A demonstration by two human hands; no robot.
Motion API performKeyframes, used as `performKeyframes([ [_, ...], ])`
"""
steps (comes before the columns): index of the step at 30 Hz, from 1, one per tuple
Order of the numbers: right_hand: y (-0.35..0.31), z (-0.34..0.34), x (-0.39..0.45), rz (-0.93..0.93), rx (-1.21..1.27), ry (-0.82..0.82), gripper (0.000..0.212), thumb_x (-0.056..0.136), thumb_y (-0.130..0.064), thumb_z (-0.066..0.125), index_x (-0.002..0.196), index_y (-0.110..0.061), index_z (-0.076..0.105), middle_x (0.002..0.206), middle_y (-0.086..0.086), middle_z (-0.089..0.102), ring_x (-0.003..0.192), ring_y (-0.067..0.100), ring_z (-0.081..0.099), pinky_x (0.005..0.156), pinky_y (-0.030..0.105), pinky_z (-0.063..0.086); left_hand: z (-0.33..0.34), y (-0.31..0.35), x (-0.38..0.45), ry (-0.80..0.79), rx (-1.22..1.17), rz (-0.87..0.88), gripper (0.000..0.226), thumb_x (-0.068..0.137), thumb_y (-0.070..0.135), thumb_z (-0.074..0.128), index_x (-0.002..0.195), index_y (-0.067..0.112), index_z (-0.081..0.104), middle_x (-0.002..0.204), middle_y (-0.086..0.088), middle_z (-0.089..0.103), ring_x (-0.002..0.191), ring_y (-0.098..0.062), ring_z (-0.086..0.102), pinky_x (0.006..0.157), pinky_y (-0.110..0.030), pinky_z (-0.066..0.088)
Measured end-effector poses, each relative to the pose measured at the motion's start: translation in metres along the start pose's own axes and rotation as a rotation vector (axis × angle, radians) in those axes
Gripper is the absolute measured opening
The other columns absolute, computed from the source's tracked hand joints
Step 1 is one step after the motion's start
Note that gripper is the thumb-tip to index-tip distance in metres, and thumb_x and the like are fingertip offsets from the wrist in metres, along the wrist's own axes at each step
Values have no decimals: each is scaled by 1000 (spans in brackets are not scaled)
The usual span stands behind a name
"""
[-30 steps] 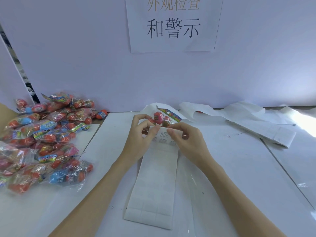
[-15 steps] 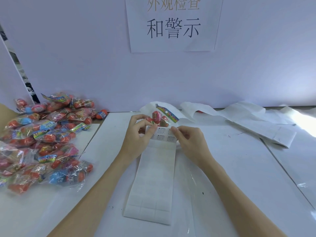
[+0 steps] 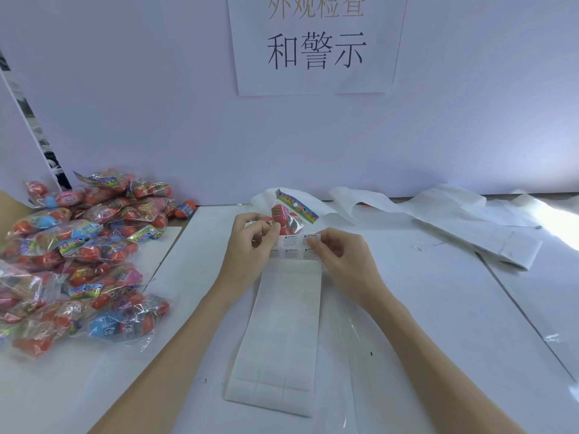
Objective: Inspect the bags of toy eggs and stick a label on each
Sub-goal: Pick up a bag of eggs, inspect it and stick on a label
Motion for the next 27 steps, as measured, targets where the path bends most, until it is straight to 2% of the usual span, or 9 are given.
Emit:
performKeyframes([
  [2, -3, 0, -1, -34, 6, 17, 4, 99, -20, 70, 100, -23, 74, 84, -11, 72, 71, 2, 63, 68, 15, 46, -1, -1, 1, 8, 48, 9, 30, 103, 23, 64, 82, 3, 68, 129, -3, 50, 95, 10, 58, 79, -2, 38],
  [5, -7, -1, -1, -90, -5, 36, 16, 97, -15, 72, 100, -31, 69, 90, -11, 71, 70, 6, 64, 66, 13, 46, 1, 0, 0, -12, 65, 36, 25, 104, 23, 63, 90, 3, 70, 130, -3, 49, 108, -10, 61, 86, -12, 44],
  [6, -8, -1, -2, -97, -8, 39, 18, 97, -15, 71, 96, -32, 67, 89, -13, 70, 66, 6, 62, 64, 13, 44, 2, 1, 0, -19, 62, 44, 22, 104, 23, 63, 91, 7, 70, 130, -1, 48, 109, -10, 60, 87, -15, 45],
  [11, -8, -1, -3, -109, 8, 40, 23, 98, -17, 70, 92, -34, 56, 83, -15, 66, 56, 9, 54, 58, 14, 39, 9, 8, -7, -78, 22, 84, 7, 98, 26, 71, 94, 28, 75, 129, 9, 47, 114, 14, 53, 86, -3, 41],
  [14, -9, 3, -3, -122, -3, 9, 16, 98, -13, 70, 98, -29, 66, 85, -23, 67, 60, 6, 56, 60, 12, 41, 11, 9, -9, -71, 39, 110, 3, 95, 19, 76, 95, 19, 78, 130, 5, 48, 115, 21, 49, 91, 0, 37],
  [17, -6, 6, -3, -111, 0, 1, 15, 97, -12, 70, 95, -24, 61, 84, -21, 65, 61, 5, 55, 61, 14, 40, 11, 9, -10, -65, 23, 86, 6, 95, 16, 75, 90, 16, 78, 131, 2, 50, 121, 7, 54, 102, -16, 43],
  [21, -8, 9, -5, -116, 23, -19, 21, 98, -17, 70, 105, -34, 60, 81, -10, 65, 57, 10, 53, 60, 16, 40, 12, 9, -10, -70, -9, 37, 11, 97, 13, 72, 87, 13, 77, 131, 2, 49, 125, -9, 58, 107, -31, 46],
  [25, -6, 11, -4, -106, 19, -22, 17, 98, -15, 70, 100, -31, 64, 80, -18, 65, 58, 8, 53, 59, 14, 40, 12, 8, -10, -75, 5, 29, 13, 98, 12, 71, 86, 12, 76, 131, 3, 49, 112, 5, 59, 98, -14, 42],
  [27, -4, 11, -4, -97, 22, -14, 17, 98, -17, 71, 97, -28, 58, 81, -15, 64, 58, 10, 54, 59, 16, 40, 11, 8, -9, -65, 17, 36, 12, 97, 11, 71, 86, 9, 77, 130, 2, 50, 113, -1, 61, 97, -12, 43],
])
Point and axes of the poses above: each hand's wrist, its own x-axis towards the middle knuckle, its own z-axis out of the palm, y = z × x, the point moved 6 cm from there along x, towards the middle knuckle
